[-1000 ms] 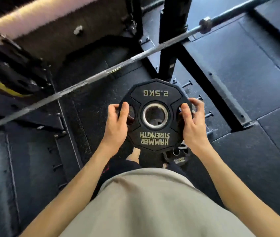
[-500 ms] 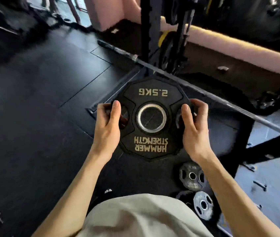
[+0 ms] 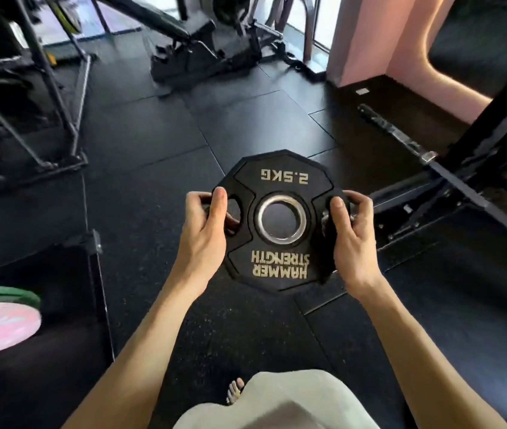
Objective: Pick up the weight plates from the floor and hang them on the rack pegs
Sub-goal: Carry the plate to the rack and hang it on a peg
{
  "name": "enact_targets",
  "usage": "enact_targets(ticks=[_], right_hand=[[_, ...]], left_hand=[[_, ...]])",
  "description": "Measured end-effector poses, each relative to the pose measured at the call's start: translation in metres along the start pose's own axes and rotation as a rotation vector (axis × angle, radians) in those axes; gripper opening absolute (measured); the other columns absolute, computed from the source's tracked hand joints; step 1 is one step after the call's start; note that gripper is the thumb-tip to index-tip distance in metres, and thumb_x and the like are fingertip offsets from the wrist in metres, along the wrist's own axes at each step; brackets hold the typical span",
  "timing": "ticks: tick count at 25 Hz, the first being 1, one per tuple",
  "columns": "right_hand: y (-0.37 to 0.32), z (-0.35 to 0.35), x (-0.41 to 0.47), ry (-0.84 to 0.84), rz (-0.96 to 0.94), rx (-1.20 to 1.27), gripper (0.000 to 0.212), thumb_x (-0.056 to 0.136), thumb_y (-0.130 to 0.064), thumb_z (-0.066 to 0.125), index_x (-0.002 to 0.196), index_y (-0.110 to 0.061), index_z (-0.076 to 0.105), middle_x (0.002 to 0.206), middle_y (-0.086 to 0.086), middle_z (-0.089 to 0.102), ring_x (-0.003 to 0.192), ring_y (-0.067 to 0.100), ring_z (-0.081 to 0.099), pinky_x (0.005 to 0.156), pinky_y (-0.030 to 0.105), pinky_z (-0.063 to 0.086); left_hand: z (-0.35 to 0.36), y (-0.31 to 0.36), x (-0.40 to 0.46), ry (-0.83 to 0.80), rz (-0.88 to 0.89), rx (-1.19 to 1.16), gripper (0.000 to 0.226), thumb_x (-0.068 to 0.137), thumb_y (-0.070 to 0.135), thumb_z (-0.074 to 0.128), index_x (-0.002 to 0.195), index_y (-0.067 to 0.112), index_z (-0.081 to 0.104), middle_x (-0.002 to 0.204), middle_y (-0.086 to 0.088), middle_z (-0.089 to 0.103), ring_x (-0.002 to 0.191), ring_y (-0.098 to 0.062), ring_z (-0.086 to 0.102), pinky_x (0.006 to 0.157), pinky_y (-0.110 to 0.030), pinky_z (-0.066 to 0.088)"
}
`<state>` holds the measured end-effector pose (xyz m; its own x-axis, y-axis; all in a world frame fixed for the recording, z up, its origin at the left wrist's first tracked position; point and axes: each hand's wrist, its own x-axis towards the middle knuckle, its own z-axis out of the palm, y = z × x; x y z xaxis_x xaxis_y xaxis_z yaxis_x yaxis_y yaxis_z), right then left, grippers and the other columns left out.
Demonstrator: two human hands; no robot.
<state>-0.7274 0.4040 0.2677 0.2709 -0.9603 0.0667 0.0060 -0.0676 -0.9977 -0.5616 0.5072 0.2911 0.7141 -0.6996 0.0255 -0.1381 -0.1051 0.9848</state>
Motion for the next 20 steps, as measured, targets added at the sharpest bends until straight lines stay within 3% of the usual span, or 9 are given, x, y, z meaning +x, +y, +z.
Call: enact_targets(ticks=[6, 10, 12, 15, 20], right_hand=[[0.008, 0.113, 0.075, -0.062, 0.018, -0.029, 0.016, 0.101, -0.029, 0.046, 0.115, -0.022, 0.042, 0.075, -0.002, 0.054, 0.063, 0.005, 0.051, 0.063, 0.027, 0.043], [0.019, 0.168, 0.149, -0.115, 0.011, -0.031, 0.006, 0.102, -0.032, 0.044, 0.106, -0.036, 0.041, 0.073, 0.005, 0.051, 0.062, 0.011, 0.048, 0.061, 0.032, 0.041], [0.023, 0.196, 0.196, -0.121, 0.016, -0.023, 0.005, 0.102, -0.034, 0.044, 0.104, -0.037, 0.041, 0.073, 0.004, 0.051, 0.062, 0.010, 0.048, 0.061, 0.030, 0.042], [0.019, 0.237, 0.270, -0.126, 0.027, -0.024, 0.003, 0.101, -0.033, 0.044, 0.103, -0.035, 0.042, 0.074, 0.002, 0.053, 0.061, 0.007, 0.049, 0.060, 0.025, 0.043], [0.016, 0.299, 0.379, -0.131, 0.034, -0.050, 0.003, 0.102, -0.031, 0.043, 0.102, -0.033, 0.042, 0.073, 0.003, 0.052, 0.063, 0.009, 0.050, 0.061, 0.027, 0.044]], left_hand=[[-0.062, -0.025, 0.116, 0.060, -0.046, -0.001, 0.032, 0.102, 0.040, 0.040, 0.101, 0.009, 0.048, 0.071, 0.003, 0.057, 0.058, 0.007, 0.055, 0.062, -0.008, 0.043], [-0.071, -0.036, 0.204, 0.087, -0.039, 0.004, 0.034, 0.102, 0.042, 0.039, 0.100, 0.008, 0.047, 0.071, 0.004, 0.056, 0.057, 0.008, 0.054, 0.062, -0.010, 0.044], [-0.071, -0.037, 0.258, 0.095, -0.044, 0.020, 0.035, 0.102, 0.042, 0.039, 0.101, 0.008, 0.047, 0.071, 0.005, 0.056, 0.057, 0.009, 0.054, 0.061, -0.007, 0.043], [-0.071, -0.032, 0.339, 0.105, -0.055, 0.007, 0.037, 0.101, 0.044, 0.039, 0.102, 0.009, 0.048, 0.072, 0.003, 0.058, 0.058, 0.007, 0.056, 0.064, -0.013, 0.046], [-0.068, -0.032, 0.464, 0.110, -0.068, -0.005, 0.035, 0.102, 0.042, 0.039, 0.101, 0.008, 0.049, 0.072, 0.003, 0.057, 0.057, 0.008, 0.055, 0.063, -0.012, 0.044]])
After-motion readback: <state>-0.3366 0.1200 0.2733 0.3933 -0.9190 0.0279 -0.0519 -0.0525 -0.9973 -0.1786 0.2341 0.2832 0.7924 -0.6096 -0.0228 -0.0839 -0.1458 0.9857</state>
